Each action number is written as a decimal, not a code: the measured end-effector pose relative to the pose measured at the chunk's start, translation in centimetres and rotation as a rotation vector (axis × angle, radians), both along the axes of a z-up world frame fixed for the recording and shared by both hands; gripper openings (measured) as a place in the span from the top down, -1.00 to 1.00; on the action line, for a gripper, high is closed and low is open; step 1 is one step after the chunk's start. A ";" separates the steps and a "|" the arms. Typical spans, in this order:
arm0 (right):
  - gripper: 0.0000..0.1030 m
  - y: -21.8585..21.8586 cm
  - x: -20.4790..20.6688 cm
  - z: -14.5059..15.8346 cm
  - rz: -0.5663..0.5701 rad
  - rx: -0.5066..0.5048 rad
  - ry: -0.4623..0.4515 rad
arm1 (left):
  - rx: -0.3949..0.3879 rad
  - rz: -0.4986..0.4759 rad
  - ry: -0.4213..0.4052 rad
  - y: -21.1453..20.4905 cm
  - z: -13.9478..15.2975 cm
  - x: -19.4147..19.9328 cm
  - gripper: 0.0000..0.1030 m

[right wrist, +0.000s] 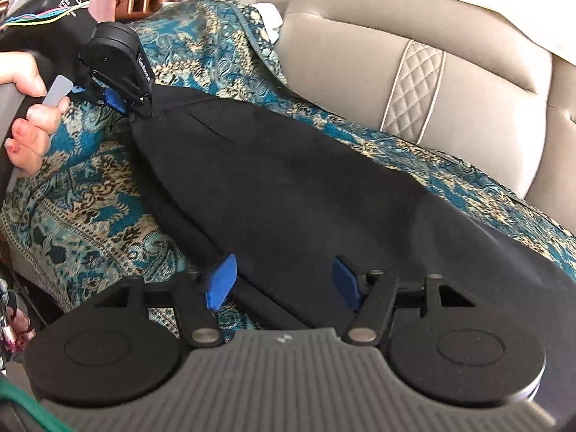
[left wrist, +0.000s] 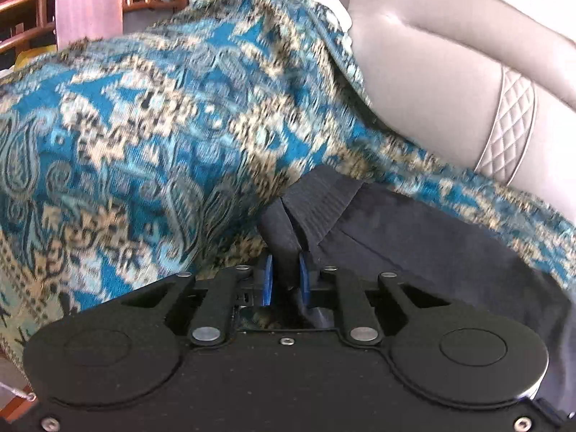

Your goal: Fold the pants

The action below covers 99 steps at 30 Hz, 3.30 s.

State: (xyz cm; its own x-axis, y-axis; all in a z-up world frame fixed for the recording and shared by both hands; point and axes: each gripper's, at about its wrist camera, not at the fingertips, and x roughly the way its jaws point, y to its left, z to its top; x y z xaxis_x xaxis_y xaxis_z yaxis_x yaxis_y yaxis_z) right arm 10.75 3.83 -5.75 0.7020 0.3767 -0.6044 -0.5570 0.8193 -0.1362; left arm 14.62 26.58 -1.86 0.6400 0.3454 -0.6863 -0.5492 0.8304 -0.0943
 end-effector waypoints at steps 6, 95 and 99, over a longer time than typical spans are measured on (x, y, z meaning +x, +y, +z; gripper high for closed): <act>0.45 -1.7 2.1 0.9 0.046 0.069 0.187 | 0.018 -0.010 0.077 -0.1 -2.8 -0.7 0.67; -0.02 -12.4 16.0 -1.2 -0.389 0.811 0.765 | 0.095 -0.044 0.053 -1.0 -3.4 -1.4 0.55; 0.89 -11.8 18.1 -0.3 -0.466 0.751 0.691 | 0.098 -0.046 0.045 -1.0 -3.4 -1.5 0.55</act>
